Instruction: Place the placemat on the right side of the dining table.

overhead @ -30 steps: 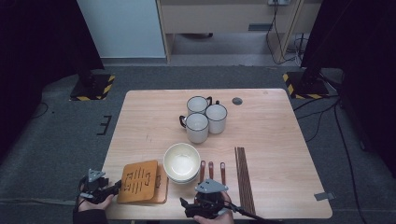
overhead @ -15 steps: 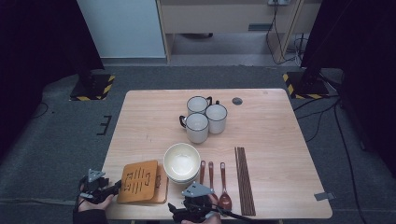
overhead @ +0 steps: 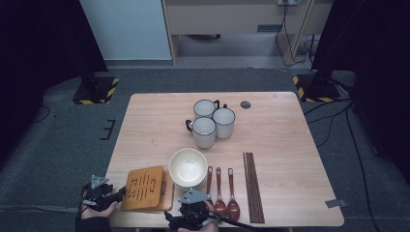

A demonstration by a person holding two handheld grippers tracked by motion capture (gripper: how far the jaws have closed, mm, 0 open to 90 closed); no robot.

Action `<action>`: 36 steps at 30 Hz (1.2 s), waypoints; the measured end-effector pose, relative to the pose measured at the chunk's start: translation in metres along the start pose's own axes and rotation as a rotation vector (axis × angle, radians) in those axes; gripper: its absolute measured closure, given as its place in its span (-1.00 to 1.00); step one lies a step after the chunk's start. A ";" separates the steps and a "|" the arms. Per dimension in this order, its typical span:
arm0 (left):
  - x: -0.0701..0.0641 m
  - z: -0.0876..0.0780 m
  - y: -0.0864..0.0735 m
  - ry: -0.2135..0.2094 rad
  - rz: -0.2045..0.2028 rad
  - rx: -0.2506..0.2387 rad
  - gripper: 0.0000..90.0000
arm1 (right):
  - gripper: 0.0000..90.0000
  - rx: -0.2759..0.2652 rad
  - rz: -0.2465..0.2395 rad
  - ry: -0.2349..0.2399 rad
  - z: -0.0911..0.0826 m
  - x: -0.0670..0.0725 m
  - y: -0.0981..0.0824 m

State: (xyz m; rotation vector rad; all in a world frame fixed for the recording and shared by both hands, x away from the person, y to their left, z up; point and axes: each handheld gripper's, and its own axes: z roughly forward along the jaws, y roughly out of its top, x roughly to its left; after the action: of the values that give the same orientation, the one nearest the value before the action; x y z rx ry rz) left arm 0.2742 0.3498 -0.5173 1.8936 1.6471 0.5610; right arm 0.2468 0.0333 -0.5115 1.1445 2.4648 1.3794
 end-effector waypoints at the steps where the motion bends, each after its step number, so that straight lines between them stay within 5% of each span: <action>1: 0.000 0.000 0.000 0.000 0.000 0.000 -0.02 | -0.54 0.003 -0.003 0.003 0.003 0.000 0.001; 36: 0.000 0.000 0.000 -0.007 -0.002 -0.003 -0.01 | -0.46 0.004 -0.009 0.080 0.049 0.018 0.021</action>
State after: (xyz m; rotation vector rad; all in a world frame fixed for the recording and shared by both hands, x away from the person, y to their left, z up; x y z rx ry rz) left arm 0.2742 0.3502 -0.5176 1.8897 1.6421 0.5549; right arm 0.2654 0.0856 -0.5196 1.0986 2.5247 1.4456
